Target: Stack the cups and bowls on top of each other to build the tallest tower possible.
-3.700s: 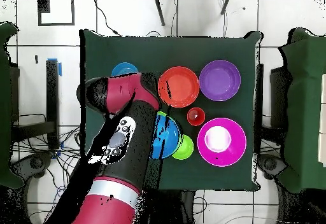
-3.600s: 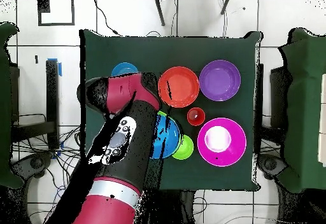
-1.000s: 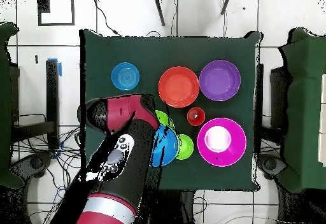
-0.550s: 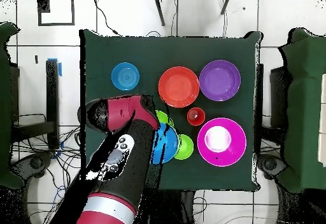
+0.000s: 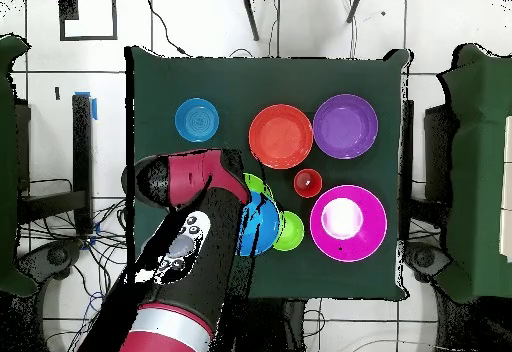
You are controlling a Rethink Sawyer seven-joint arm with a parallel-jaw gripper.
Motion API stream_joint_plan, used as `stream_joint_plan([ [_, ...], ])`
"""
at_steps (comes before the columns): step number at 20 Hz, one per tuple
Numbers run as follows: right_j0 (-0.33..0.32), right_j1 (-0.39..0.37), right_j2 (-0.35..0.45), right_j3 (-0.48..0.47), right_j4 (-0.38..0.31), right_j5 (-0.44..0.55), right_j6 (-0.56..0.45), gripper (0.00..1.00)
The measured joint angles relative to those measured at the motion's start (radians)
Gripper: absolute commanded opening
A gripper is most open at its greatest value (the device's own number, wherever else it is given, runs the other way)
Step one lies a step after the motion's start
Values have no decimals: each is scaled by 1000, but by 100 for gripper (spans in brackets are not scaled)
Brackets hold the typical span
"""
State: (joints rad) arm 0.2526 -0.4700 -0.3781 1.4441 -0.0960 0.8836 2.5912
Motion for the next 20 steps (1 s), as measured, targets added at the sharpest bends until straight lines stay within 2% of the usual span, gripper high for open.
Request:
stream_joint_plan([
  [12, 1, 0, 0, 0, 0, -4, 0, 0],
  [20, 2, 3, 0, 0, 0, -45, 0, 0],
])
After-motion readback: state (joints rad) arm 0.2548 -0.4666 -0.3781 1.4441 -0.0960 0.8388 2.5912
